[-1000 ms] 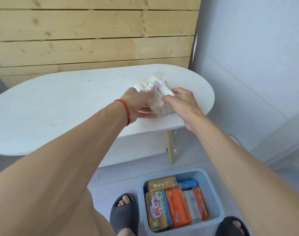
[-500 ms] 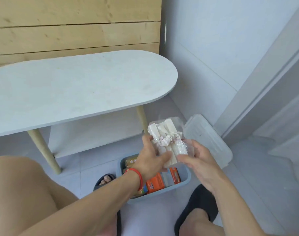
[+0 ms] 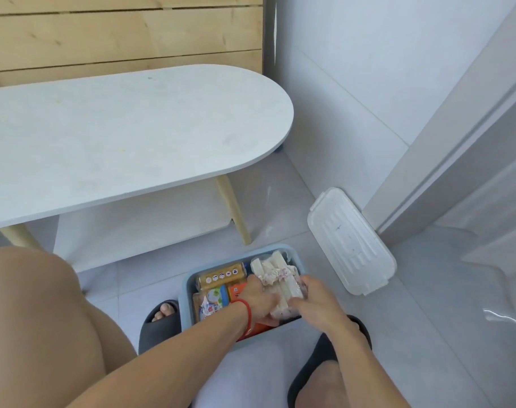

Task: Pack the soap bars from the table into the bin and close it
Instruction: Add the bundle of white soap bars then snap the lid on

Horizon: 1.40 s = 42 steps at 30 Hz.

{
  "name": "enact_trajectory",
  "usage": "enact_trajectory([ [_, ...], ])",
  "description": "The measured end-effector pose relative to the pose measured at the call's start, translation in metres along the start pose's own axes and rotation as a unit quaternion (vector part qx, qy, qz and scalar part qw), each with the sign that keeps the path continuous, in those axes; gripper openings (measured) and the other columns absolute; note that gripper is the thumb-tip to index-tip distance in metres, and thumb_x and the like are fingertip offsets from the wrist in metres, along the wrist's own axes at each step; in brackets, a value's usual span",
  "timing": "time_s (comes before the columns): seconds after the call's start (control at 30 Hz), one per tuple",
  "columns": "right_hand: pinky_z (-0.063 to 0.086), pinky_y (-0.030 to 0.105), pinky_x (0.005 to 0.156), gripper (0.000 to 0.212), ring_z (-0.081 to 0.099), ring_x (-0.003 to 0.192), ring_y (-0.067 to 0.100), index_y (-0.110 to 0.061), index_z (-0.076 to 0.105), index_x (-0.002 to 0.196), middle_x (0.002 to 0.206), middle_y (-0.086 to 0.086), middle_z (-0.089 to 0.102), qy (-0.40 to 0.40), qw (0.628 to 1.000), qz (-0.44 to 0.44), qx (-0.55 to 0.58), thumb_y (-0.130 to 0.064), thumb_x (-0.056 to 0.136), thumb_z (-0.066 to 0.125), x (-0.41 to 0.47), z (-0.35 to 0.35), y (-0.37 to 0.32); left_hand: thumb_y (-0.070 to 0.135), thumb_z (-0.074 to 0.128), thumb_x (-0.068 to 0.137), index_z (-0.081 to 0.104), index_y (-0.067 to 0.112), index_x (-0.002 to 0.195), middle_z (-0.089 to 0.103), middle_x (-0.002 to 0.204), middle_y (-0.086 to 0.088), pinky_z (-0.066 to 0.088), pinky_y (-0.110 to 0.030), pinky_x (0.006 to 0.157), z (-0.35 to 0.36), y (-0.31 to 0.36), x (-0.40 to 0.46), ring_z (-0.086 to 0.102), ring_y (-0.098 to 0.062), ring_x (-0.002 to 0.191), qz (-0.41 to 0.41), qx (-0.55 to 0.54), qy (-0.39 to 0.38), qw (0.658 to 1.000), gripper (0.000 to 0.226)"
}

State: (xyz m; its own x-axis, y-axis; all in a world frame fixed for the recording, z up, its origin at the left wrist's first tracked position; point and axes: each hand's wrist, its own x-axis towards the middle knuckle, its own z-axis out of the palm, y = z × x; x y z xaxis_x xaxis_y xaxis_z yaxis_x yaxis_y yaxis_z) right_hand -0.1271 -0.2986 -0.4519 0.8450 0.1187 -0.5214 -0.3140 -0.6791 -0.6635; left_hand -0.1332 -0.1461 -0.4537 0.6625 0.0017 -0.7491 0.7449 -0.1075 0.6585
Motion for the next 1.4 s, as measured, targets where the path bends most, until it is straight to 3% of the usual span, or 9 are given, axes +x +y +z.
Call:
enact_trajectory([
  [0.17, 0.051, 0.034, 0.073, 0.013, 0.066, 0.083, 0.025, -0.014, 0.068, 0.09, 0.087, 0.004, 0.069, 0.085, 0.982, -0.037, -0.167, -0.004, 0.089, 0.059, 0.003, 0.011, -0.005, 0.01, 0.061, 0.089, 0.047, 0.005, 0.129, 0.06, 0.128, -0.016, 0.053, -0.043, 0.096, 0.007, -0.009, 0.014, 0.059, -0.034, 0.118, 0.037, 0.229, 0.099, 0.968, 0.043],
  [0.33, 0.053, 0.037, 0.073, 0.025, 0.062, 0.08, 0.022, -0.018, 0.066, 0.09, 0.085, 0.001, 0.066, 0.162, 0.971, -0.071, -0.164, 0.002, 0.09, 0.052, -0.001, 0.015, 0.002, 0.005, 0.057, 0.088, 0.05, 0.01, 0.125, 0.056, 0.124, -0.015, 0.052, -0.038, 0.087, 0.004, -0.018, 0.014, 0.06, -0.033, 0.109, 0.155, 0.347, 0.181, 0.907, 0.037],
  [0.47, 0.048, 0.025, 0.099, 0.041, 0.058, 0.114, 0.017, -0.018, 0.065, 0.13, 0.123, 0.0, 0.063, 0.09, 0.977, -0.126, -0.145, 0.001, 0.094, 0.057, -0.004, 0.026, 0.011, 0.003, 0.059, 0.082, 0.043, 0.024, 0.138, 0.039, 0.142, -0.006, 0.05, -0.041, 0.09, 0.0, -0.025, 0.017, 0.045, -0.03, 0.119, 0.286, 0.507, 0.084, 0.809, 0.062],
  [0.57, 0.046, 0.023, 0.096, 0.037, 0.059, 0.113, 0.017, -0.016, 0.068, 0.126, 0.122, 0.002, 0.066, 0.159, 0.978, -0.1, -0.094, 0.001, 0.095, 0.057, 0.0, 0.023, 0.015, 0.007, 0.056, 0.083, 0.035, 0.028, 0.149, 0.029, 0.157, -0.002, 0.046, -0.044, 0.1, -0.009, -0.02, 0.023, 0.037, -0.031, 0.128, 0.265, 0.601, 0.0, 0.754, 0.073],
  [0.77, 0.044, 0.041, 0.097, 0.042, 0.048, 0.122, 0.033, -0.009, 0.063, 0.126, 0.13, 0.013, 0.055, 0.422, 0.9, -0.039, -0.104, 0.004, 0.086, 0.064, 0.017, -0.041, 0.028, 0.001, 0.05, 0.086, 0.061, 0.02, 0.135, 0.058, 0.142, -0.003, 0.038, -0.033, 0.113, -0.022, 0.003, 0.019, 0.049, -0.023, 0.134, 0.295, 0.449, 0.039, 0.842, 0.054],
  [0.93, 0.028, 0.056, 0.116, 0.072, 0.017, 0.15, 0.035, -0.012, 0.026, 0.155, 0.165, 0.012, 0.021, 0.362, 0.924, 0.111, -0.059, -0.008, 0.093, 0.062, 0.037, -0.08, 0.063, 0.002, 0.048, 0.083, 0.07, 0.024, 0.121, 0.065, 0.13, -0.003, 0.05, -0.034, 0.101, -0.033, 0.009, 0.013, 0.059, -0.023, 0.118, 0.254, 0.389, 0.096, 0.88, 0.049],
  [1.1, 0.046, 0.05, 0.096, 0.035, 0.049, 0.119, 0.042, 0.0, 0.054, 0.134, 0.132, 0.027, 0.054, 0.366, 0.921, 0.133, -0.007, -0.016, 0.102, 0.053, 0.054, -0.089, 0.078, 0.009, 0.053, 0.087, 0.074, 0.023, 0.1, 0.076, 0.107, -0.002, 0.058, -0.033, 0.087, -0.061, -0.007, 0.007, 0.068, -0.022, 0.097, 0.198, 0.335, 0.189, 0.902, 0.03],
  [1.23, 0.057, 0.042, 0.07, 0.031, 0.067, 0.087, 0.036, 0.001, 0.063, 0.11, 0.107, 0.022, 0.067, 0.323, 0.933, 0.135, 0.077, -0.023, 0.106, 0.044, 0.057, -0.081, 0.081, 0.005, 0.055, 0.088, 0.071, 0.021, 0.113, 0.072, 0.115, -0.002, 0.052, -0.025, 0.082, -0.078, -0.016, 0.003, 0.065, -0.019, 0.103, 0.169, 0.322, 0.202, 0.91, 0.033],
  [1.4, 0.045, 0.028, 0.047, 0.025, 0.072, 0.063, 0.028, -0.01, 0.065, 0.099, 0.102, 0.009, 0.066, 0.348, 0.919, 0.117, 0.146, -0.029, 0.105, 0.05, 0.049, -0.07, 0.075, 0.007, 0.058, 0.09, 0.068, 0.022, 0.112, 0.068, 0.111, 0.001, 0.056, -0.027, 0.077, -0.084, -0.013, -0.004, 0.063, -0.017, 0.098, 0.164, 0.294, 0.192, 0.922, 0.029],
])
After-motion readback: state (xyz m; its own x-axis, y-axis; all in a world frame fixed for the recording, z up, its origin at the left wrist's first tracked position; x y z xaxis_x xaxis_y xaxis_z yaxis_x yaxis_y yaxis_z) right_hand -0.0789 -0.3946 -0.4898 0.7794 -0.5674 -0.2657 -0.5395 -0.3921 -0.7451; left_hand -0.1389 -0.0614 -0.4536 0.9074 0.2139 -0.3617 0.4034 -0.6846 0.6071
